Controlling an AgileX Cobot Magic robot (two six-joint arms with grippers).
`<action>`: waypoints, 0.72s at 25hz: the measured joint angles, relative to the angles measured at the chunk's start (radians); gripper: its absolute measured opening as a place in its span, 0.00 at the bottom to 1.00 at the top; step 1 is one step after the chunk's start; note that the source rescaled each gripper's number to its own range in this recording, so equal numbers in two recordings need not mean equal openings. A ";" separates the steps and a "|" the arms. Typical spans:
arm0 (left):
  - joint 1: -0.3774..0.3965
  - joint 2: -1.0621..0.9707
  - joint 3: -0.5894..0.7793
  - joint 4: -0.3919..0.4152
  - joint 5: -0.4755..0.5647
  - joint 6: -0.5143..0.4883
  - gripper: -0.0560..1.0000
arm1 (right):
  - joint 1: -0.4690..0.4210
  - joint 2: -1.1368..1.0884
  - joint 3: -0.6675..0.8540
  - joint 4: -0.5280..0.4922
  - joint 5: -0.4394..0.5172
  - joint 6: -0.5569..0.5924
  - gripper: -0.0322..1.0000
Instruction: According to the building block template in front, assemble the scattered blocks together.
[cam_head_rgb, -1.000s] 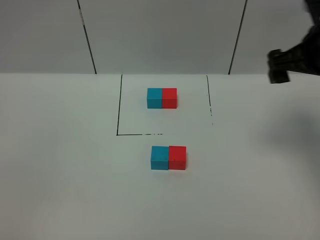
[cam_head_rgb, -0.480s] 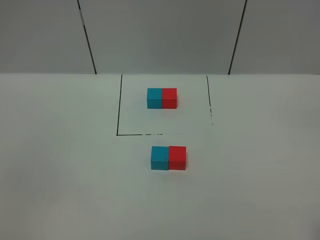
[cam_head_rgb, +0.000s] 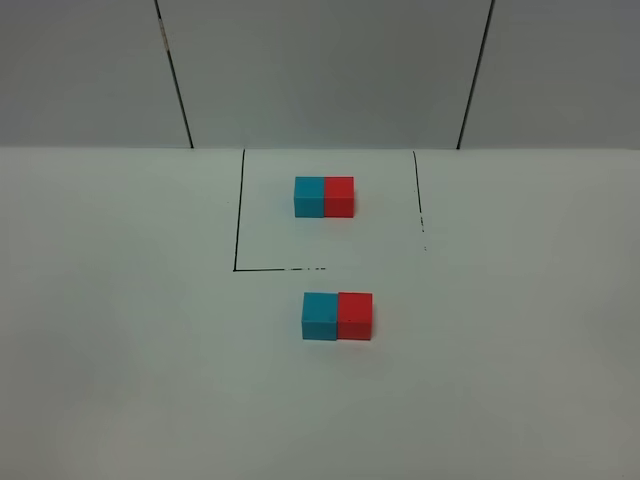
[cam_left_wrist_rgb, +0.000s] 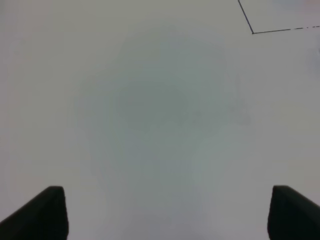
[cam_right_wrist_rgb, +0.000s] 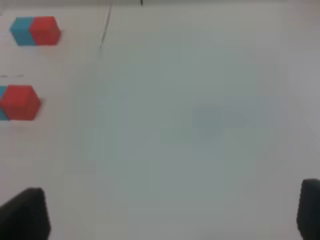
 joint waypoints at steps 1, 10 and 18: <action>0.000 0.000 0.000 0.000 0.000 0.000 0.71 | 0.000 -0.012 0.000 0.000 -0.001 -0.019 1.00; 0.000 0.000 0.000 0.000 0.000 0.000 0.71 | -0.001 -0.016 0.037 0.000 0.007 -0.049 1.00; 0.000 0.000 0.000 0.000 0.000 0.001 0.71 | -0.039 -0.016 0.037 0.000 0.007 -0.049 1.00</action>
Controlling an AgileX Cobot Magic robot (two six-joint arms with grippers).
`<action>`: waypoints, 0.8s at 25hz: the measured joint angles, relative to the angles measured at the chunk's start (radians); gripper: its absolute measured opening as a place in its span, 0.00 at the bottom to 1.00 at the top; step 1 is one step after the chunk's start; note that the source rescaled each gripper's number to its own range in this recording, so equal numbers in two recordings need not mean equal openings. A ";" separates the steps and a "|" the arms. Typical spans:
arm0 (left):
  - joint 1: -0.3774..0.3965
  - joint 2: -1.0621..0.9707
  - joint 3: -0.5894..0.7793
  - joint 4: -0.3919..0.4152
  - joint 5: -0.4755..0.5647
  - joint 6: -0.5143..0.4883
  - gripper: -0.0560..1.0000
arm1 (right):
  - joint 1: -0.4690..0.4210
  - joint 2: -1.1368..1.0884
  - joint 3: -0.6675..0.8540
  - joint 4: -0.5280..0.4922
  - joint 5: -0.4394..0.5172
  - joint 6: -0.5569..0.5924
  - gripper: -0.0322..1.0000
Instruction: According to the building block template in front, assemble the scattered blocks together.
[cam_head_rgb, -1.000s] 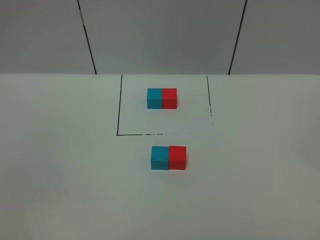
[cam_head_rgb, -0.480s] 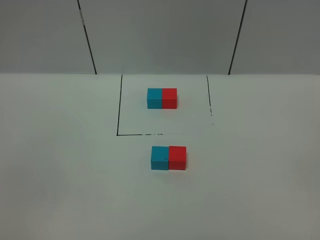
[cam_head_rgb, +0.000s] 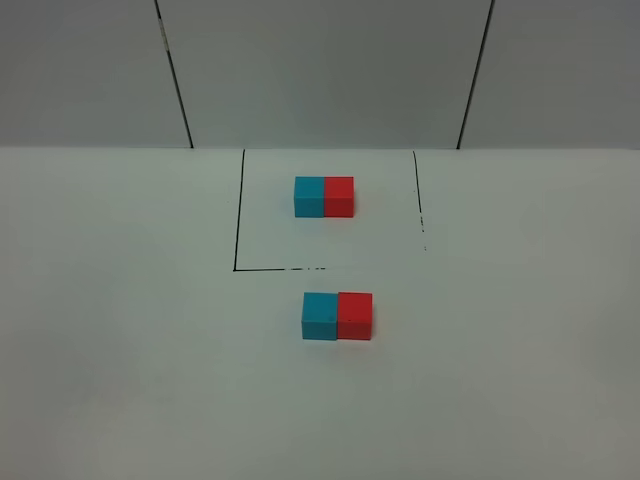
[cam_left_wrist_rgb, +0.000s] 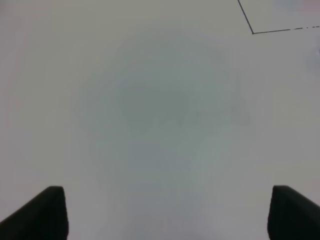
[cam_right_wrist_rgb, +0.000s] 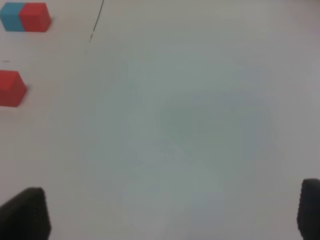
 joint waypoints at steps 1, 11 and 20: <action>0.000 0.000 0.000 0.000 0.000 0.000 0.71 | -0.002 0.000 0.000 0.000 0.000 0.000 1.00; 0.000 0.000 0.000 0.000 0.000 0.000 0.71 | -0.002 0.000 0.000 0.000 0.000 0.000 1.00; 0.000 0.000 0.000 0.000 0.000 0.000 0.71 | -0.002 0.000 0.000 0.000 0.000 0.000 1.00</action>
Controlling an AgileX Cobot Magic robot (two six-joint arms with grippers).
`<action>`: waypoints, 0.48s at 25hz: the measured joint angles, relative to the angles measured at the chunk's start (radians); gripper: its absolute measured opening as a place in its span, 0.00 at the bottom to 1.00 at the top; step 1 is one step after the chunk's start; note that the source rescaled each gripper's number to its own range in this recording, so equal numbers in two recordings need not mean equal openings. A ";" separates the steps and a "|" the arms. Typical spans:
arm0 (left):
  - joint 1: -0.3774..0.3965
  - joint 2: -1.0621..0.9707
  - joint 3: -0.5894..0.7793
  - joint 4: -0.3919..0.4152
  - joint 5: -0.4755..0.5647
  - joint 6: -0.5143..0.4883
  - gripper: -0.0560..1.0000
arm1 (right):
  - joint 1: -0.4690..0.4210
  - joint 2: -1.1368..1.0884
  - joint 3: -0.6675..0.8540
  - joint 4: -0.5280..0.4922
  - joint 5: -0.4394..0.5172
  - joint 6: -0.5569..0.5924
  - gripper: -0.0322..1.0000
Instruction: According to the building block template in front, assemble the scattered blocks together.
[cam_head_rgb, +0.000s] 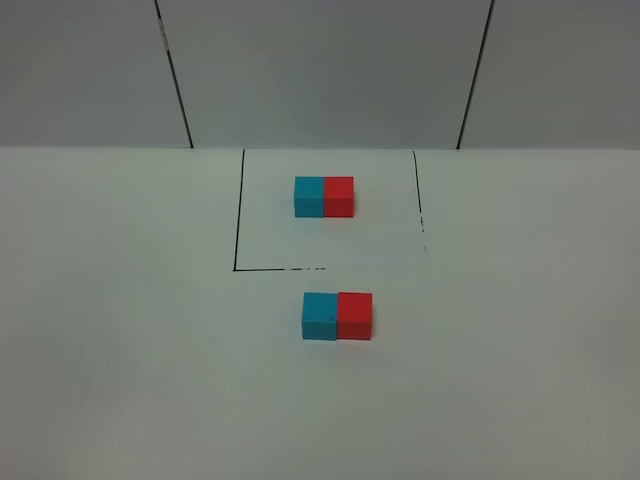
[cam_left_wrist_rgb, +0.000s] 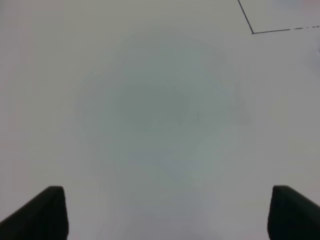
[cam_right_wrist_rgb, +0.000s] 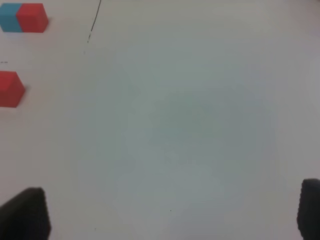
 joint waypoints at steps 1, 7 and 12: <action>0.000 0.000 0.000 0.000 0.000 0.000 0.71 | 0.000 0.000 0.000 0.000 0.000 0.000 1.00; 0.000 0.000 0.000 0.000 0.000 0.000 0.71 | 0.000 0.000 0.000 0.005 0.000 0.000 1.00; 0.000 0.000 0.000 0.000 0.000 0.000 0.71 | 0.000 0.000 0.000 0.007 0.000 0.000 1.00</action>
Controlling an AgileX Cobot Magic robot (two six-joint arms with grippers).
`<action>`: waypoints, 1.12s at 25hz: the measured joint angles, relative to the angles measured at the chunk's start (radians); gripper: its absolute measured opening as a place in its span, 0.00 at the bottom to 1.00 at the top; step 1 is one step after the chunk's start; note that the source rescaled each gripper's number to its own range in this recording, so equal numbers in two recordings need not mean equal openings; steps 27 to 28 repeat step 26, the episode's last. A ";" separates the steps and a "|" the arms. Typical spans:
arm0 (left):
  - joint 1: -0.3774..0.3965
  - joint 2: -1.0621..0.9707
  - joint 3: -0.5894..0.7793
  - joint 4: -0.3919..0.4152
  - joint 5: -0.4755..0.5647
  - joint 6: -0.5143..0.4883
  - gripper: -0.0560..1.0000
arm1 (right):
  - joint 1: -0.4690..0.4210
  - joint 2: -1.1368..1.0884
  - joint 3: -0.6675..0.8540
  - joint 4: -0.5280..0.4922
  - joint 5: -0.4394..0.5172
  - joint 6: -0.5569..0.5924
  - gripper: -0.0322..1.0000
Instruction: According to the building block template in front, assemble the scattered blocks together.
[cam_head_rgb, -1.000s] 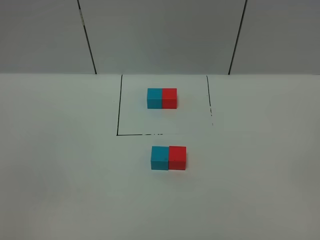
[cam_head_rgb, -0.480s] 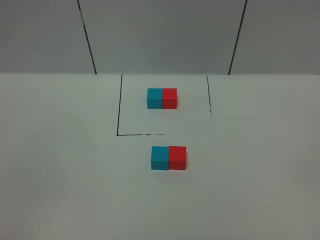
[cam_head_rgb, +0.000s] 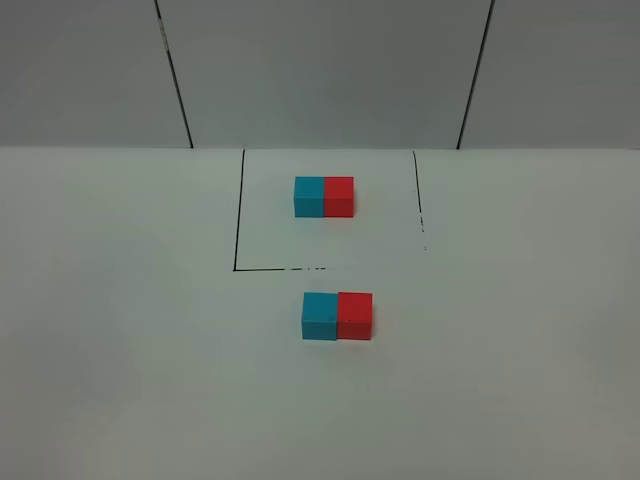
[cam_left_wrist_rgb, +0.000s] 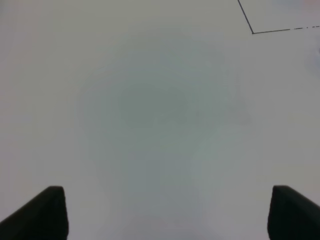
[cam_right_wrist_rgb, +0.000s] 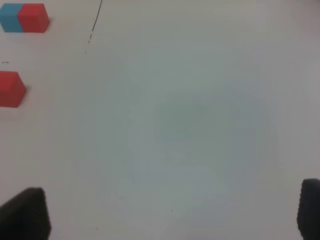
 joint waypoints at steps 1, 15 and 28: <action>0.000 0.000 0.000 0.000 0.000 0.000 0.71 | 0.000 0.000 0.000 0.000 0.000 0.000 1.00; 0.000 0.000 0.000 0.000 0.000 -0.001 0.71 | 0.000 0.000 0.000 0.000 0.000 0.000 1.00; 0.000 0.000 0.000 0.000 0.000 -0.001 0.71 | 0.000 0.000 0.000 0.001 0.000 0.000 1.00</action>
